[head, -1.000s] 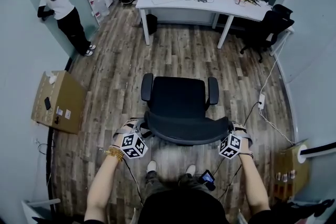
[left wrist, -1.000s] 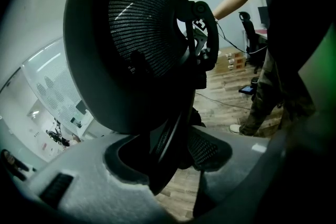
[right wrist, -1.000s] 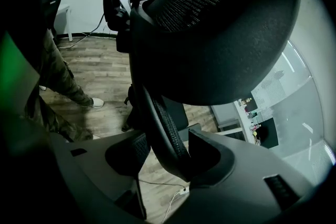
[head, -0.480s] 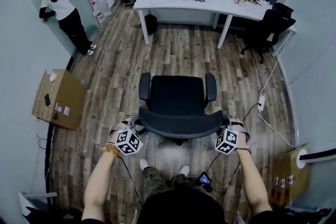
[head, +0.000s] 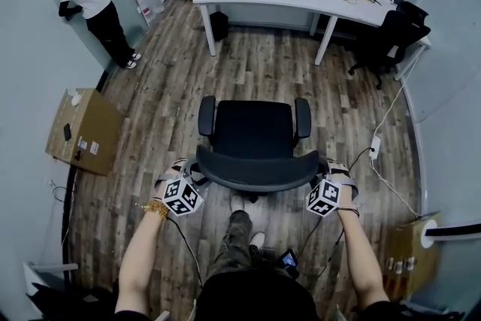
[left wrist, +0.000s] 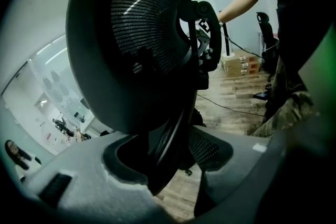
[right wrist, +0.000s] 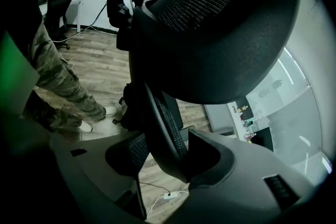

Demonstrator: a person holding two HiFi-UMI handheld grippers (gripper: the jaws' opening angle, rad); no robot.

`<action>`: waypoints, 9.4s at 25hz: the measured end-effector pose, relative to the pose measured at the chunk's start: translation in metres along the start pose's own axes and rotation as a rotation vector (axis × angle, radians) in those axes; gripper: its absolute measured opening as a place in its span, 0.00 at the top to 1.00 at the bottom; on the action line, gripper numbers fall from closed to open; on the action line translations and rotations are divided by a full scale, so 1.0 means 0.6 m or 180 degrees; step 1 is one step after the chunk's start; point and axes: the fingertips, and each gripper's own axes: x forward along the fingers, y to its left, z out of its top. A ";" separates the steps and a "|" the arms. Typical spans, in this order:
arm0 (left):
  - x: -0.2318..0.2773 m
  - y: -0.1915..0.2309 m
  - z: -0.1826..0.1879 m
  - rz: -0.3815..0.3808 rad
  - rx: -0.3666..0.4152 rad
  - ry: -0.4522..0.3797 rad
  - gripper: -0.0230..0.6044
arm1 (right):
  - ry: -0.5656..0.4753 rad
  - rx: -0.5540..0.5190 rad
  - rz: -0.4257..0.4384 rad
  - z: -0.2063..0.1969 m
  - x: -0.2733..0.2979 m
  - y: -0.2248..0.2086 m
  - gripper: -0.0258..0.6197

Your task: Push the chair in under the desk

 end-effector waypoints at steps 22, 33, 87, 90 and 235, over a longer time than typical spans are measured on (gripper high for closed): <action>0.110 0.088 0.066 0.0031 -0.0032 0.0016 0.56 | 0.0191 -0.0104 -0.0033 -0.065 0.074 -0.125 0.63; 0.157 0.138 0.083 0.0050 0.0012 -0.0014 0.55 | 0.0319 -0.0130 0.0071 -0.082 0.112 -0.168 0.64; 0.474 0.422 0.236 0.0300 -0.0401 0.0278 0.54 | -0.0007 -0.0532 0.0129 -0.216 0.390 -0.581 0.65; 0.485 0.439 0.238 0.0310 -0.0431 0.0297 0.53 | -0.0018 -0.0554 0.0108 -0.214 0.406 -0.603 0.65; 1.046 1.403 0.239 0.0623 -0.0312 0.0120 0.50 | 0.0023 -0.0510 -0.0063 -0.075 1.105 -1.469 0.64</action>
